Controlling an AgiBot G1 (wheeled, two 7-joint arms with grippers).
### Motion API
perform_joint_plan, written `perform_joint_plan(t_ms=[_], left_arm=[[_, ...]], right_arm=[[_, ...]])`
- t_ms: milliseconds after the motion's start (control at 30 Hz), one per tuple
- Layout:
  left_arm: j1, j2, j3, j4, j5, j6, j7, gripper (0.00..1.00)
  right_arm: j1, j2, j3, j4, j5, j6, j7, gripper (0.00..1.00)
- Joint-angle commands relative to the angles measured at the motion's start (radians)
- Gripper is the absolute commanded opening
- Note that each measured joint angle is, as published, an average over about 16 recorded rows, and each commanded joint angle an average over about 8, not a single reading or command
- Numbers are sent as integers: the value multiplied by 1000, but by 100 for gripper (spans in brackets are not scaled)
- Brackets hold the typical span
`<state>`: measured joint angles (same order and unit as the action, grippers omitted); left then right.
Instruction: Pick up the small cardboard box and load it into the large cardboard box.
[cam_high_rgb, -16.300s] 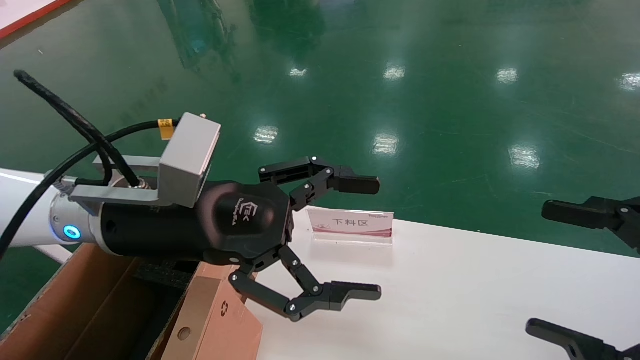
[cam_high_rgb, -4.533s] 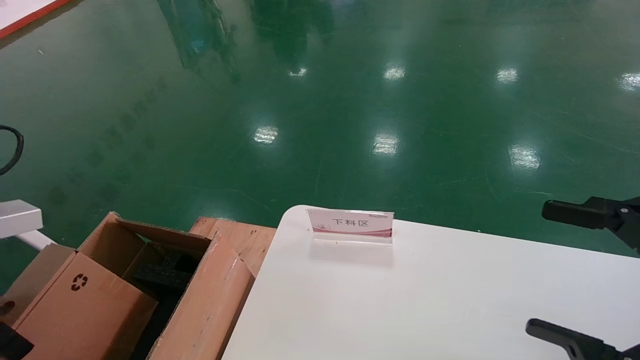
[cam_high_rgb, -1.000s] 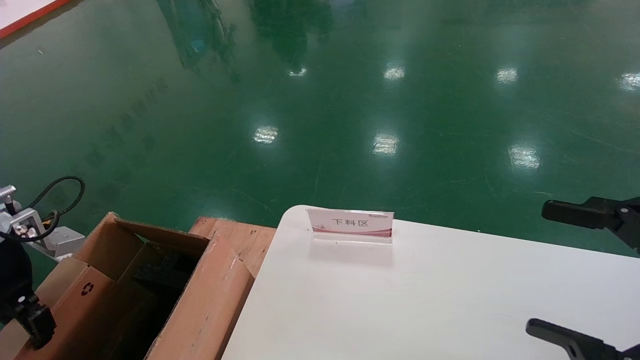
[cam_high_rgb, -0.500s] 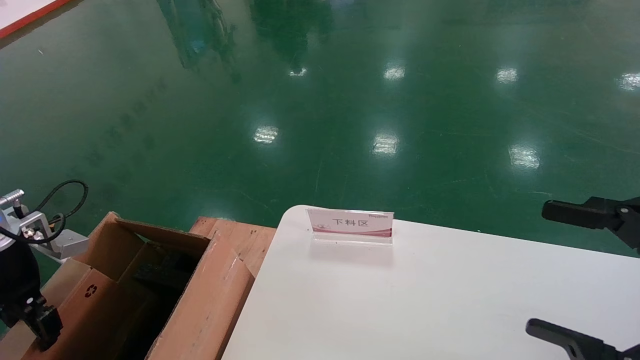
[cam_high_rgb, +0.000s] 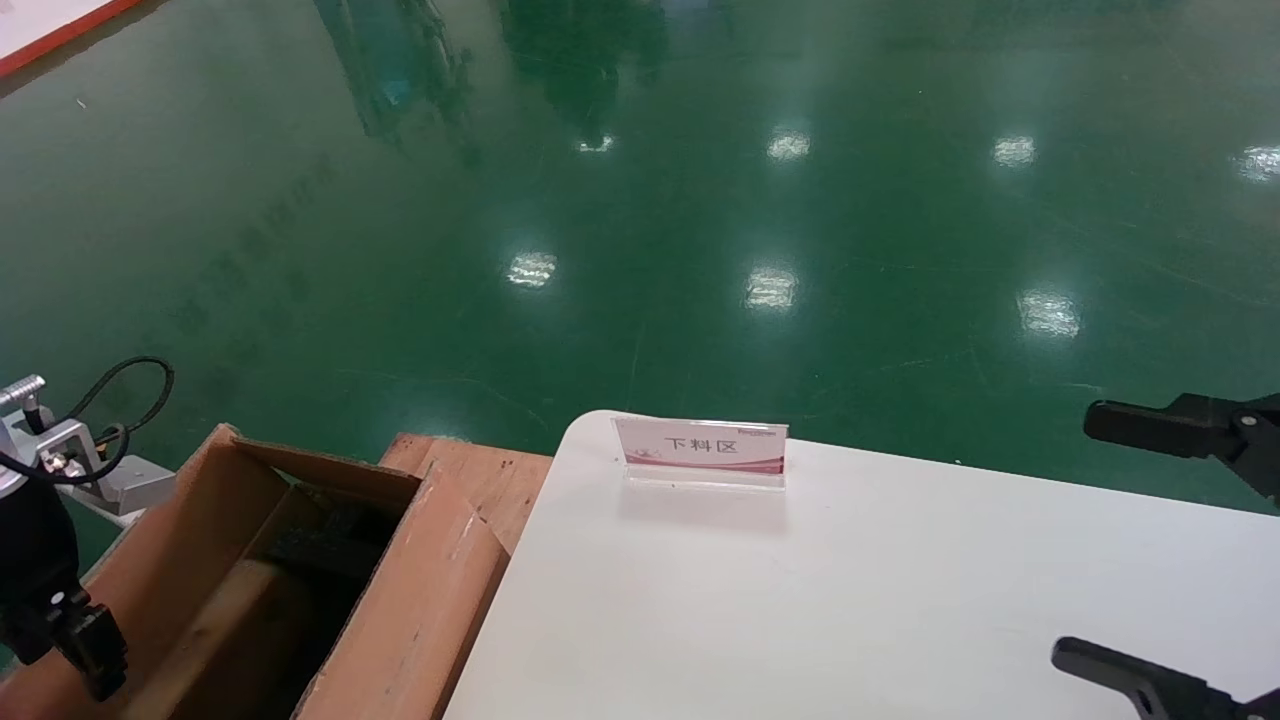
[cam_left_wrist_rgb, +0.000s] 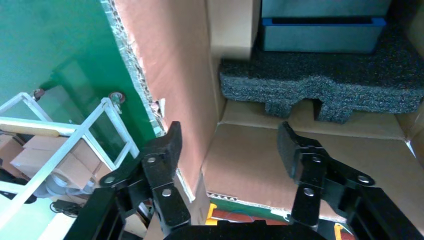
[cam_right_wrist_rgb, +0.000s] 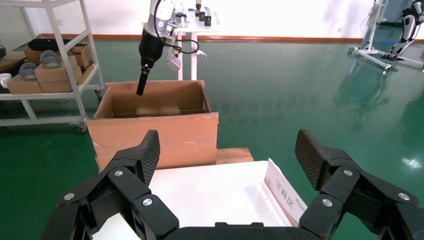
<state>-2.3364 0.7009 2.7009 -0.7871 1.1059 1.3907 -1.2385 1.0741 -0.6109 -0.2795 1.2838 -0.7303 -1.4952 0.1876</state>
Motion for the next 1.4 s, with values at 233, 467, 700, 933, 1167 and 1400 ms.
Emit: perform_joint_plan(t_ms=[233,467,700,933,1167,1400], left_arm=[[-12,2,-9,3,3,1,9,100],[-37,7,-61,30,12,0,66,100],[-114,-9,-145,44,14,22,199,100],[-224,-72,-229,14,-23,58,388,100],[-327,-204,-323,-34,-118,112,617,100],[-363,-279,-368,-57,-177,137,728,100]], right_arm=[[0,0,0,0,0,0,0,100],[0,0,0,0,0,0,0,100],[0,0,0,0,0,0,0,100],[0,0,0,0,0,0,0,100],[0,0,0,0,0,0,0,100],[0,0,0,0,0,0,0,100]])
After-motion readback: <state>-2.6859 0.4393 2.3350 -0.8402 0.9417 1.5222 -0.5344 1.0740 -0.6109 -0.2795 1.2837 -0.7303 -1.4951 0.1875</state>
